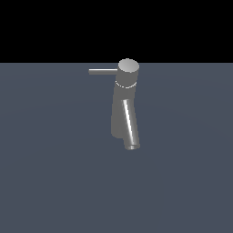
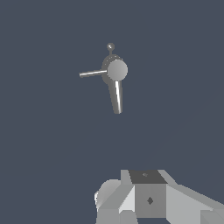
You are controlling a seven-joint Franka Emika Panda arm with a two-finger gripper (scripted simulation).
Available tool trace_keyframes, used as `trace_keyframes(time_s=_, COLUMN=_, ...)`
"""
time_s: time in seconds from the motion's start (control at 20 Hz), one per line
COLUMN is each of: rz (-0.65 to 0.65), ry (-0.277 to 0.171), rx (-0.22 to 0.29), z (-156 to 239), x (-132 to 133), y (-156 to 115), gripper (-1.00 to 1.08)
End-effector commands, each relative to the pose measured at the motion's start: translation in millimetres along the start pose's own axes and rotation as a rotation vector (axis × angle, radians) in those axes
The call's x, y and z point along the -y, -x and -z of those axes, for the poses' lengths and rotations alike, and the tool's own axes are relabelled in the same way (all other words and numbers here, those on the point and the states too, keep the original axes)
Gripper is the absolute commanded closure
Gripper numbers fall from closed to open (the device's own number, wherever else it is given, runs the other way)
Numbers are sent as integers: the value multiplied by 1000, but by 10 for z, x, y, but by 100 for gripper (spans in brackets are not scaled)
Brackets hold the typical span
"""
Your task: Turn on the faucet by rotating a designated handle.
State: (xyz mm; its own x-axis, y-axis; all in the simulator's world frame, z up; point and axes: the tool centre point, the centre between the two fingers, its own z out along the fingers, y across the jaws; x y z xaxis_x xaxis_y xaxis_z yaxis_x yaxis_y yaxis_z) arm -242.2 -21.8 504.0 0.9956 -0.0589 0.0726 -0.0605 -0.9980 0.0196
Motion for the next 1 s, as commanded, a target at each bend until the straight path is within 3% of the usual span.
trace_keyframes(time_s=0.0, rz=0, ry=0, rx=0, z=0, x=0, y=0, gripper=108)
trace_keyframes(time_s=0.45, rz=-55, ry=-18, rx=-13, z=-109, x=55, y=-22, gripper=108)
trace_keyframes(time_s=0.95, rz=-246, ry=-81, rx=-58, z=-477, x=247, y=-135, gripper=108)
